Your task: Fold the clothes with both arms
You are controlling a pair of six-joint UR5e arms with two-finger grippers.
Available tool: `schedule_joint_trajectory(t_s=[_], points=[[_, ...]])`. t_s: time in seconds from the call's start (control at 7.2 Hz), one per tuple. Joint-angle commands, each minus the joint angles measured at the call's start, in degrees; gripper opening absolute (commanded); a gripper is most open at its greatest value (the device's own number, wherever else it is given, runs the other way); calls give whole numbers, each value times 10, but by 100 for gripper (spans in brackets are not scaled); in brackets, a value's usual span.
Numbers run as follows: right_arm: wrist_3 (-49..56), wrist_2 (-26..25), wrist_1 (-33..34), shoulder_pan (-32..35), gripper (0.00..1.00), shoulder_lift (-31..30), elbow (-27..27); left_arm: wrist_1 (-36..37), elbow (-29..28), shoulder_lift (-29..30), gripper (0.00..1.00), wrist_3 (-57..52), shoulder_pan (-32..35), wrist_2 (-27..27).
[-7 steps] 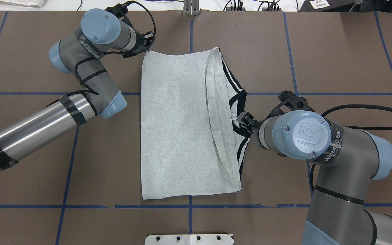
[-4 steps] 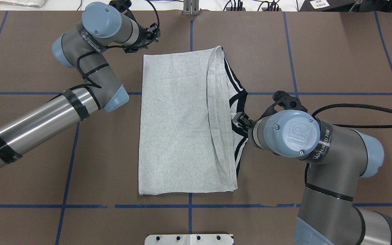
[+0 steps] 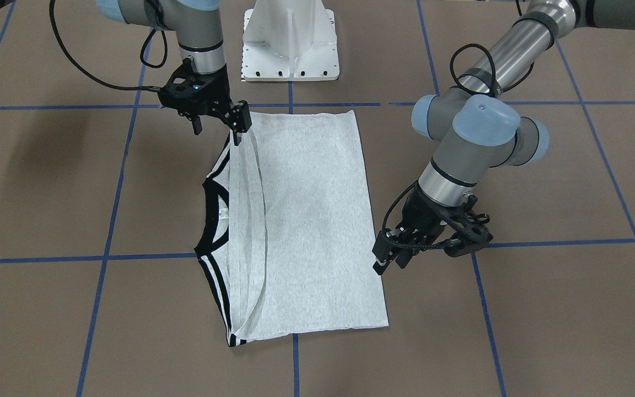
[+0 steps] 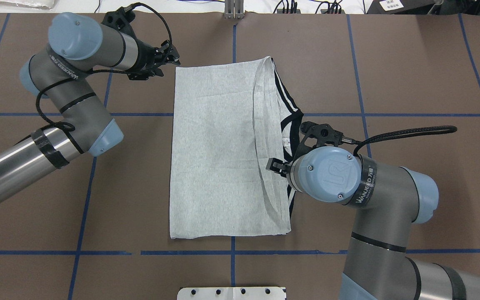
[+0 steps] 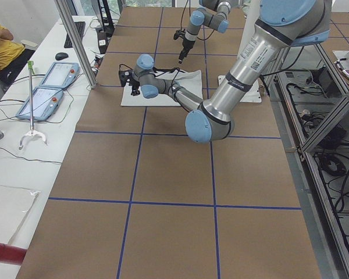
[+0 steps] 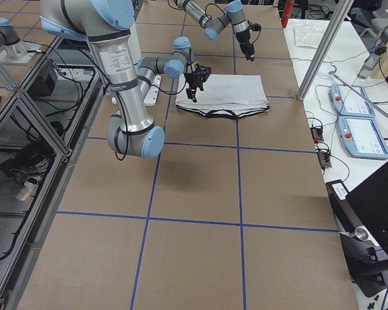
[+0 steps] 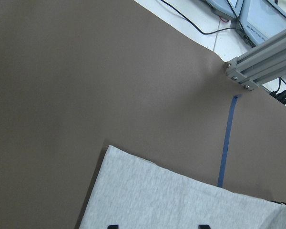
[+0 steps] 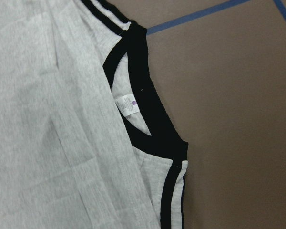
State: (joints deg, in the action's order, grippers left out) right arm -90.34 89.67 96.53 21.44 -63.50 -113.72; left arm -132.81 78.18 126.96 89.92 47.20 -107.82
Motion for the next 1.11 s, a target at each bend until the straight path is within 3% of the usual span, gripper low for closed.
schedule_joint_trajectory(t_s=[0.0,0.42,0.97], points=[[134,42,-1,-8,100,14,31,0,14,-13,64,0,1,-1],[231,111,1,-8,100,35,74,0,14,-14,64,0,1,-1],[291,114,4,-8,100,54,124,0,19,-15,64,5,1,0]])
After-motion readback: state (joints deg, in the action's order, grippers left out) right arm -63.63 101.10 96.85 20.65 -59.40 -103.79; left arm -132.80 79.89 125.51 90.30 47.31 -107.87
